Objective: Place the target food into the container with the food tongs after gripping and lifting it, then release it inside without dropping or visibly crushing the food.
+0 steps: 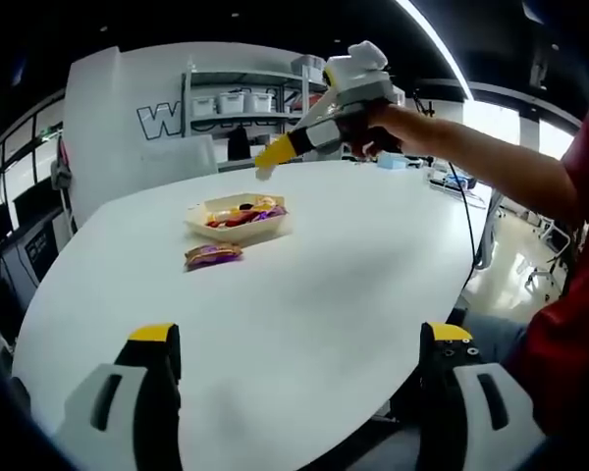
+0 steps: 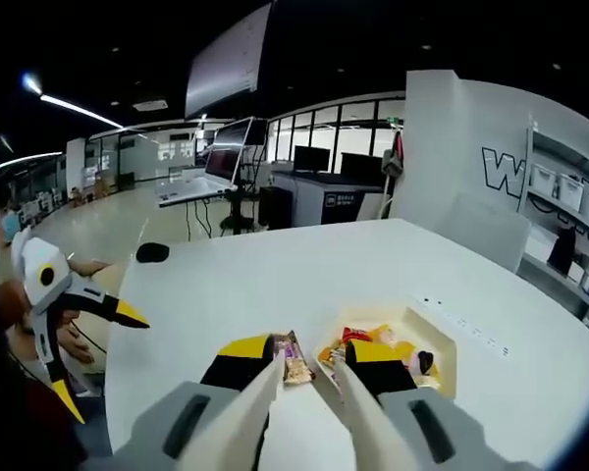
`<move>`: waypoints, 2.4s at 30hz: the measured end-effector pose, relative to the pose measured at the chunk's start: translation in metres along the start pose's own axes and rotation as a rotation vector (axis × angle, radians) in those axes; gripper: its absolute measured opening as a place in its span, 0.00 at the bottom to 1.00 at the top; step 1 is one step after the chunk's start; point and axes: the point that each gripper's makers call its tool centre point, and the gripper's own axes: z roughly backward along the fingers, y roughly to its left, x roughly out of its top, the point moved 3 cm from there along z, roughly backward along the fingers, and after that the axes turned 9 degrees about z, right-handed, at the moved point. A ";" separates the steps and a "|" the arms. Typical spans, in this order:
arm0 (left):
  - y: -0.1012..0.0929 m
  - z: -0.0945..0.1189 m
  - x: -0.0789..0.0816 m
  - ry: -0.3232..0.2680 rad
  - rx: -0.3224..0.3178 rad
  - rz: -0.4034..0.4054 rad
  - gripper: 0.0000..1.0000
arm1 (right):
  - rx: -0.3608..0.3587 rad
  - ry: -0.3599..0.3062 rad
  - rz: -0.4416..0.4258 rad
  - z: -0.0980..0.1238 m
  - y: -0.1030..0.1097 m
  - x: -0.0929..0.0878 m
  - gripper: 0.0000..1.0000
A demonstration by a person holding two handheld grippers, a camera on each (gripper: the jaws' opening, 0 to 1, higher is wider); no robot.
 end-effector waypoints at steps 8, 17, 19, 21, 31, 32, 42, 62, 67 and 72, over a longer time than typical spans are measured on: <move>0.001 0.000 0.001 -0.006 -0.005 0.008 0.99 | 0.026 0.012 -0.002 -0.009 0.008 -0.006 0.24; 0.004 -0.001 -0.001 0.000 -0.001 0.006 0.99 | 0.053 0.026 0.001 -0.025 0.018 -0.013 0.24; 0.003 -0.001 -0.002 0.000 -0.006 0.011 0.99 | 0.061 0.032 0.005 -0.029 0.021 -0.015 0.24; 0.001 -0.002 -0.002 0.001 -0.010 0.013 0.99 | 0.070 0.036 0.003 -0.033 0.024 -0.017 0.24; 0.003 -0.003 -0.003 -0.001 -0.010 0.013 0.99 | 0.089 0.049 0.014 -0.047 0.030 -0.023 0.24; 0.004 -0.003 -0.003 -0.001 -0.009 0.013 0.99 | 0.089 0.049 0.014 -0.047 0.030 -0.023 0.24; 0.009 -0.003 -0.003 -0.001 -0.006 0.020 0.98 | 0.100 0.049 0.047 -0.065 0.035 -0.027 0.25; 0.017 -0.002 -0.005 0.017 0.003 0.026 0.98 | 0.116 0.098 0.062 -0.103 0.043 -0.049 0.25; 0.021 -0.003 0.000 0.003 0.003 0.030 0.98 | 0.118 0.106 0.028 -0.097 0.043 -0.046 0.25; 0.022 -0.003 0.004 -0.001 0.003 0.019 0.98 | 0.103 0.131 -0.014 -0.086 0.046 -0.051 0.25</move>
